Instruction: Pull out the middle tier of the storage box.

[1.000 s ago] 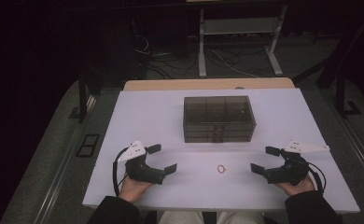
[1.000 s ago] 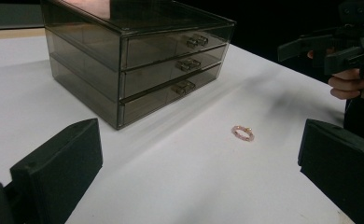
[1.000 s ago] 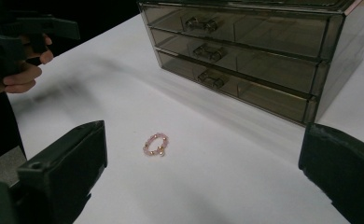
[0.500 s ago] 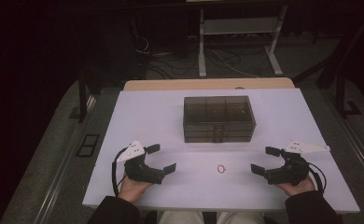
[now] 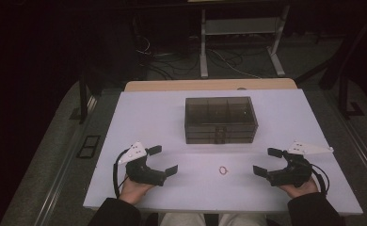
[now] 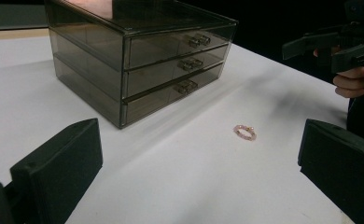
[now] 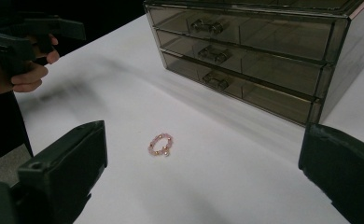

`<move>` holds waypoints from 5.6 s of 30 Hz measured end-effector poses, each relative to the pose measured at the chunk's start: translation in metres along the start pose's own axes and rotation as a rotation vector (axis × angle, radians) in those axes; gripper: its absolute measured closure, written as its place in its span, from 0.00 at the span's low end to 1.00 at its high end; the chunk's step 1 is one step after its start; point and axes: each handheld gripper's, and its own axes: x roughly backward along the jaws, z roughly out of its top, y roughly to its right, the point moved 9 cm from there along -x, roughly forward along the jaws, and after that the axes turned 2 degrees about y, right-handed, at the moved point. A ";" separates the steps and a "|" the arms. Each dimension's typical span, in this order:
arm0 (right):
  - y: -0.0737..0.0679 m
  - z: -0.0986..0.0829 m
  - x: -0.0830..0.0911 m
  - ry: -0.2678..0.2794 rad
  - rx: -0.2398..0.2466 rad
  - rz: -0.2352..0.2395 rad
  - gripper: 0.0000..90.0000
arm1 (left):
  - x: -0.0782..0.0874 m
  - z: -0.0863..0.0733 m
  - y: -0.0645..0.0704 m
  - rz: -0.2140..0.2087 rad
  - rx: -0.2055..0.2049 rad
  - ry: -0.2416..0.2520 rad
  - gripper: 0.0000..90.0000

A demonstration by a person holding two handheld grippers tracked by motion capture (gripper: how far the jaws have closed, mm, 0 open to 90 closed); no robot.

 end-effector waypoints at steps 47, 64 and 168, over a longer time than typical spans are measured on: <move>-0.016 0.033 -0.020 -0.040 -0.024 0.060 0.01 | 0.000 -0.004 0.003 0.007 -0.017 -0.019 0.00; -0.020 0.036 -0.039 -0.056 -0.060 0.087 0.01 | 0.000 -0.004 0.003 0.008 -0.018 -0.020 0.00; 0.003 0.020 -0.130 0.062 -0.969 0.126 0.09 | 0.002 -0.002 0.005 0.000 -0.029 -0.009 0.00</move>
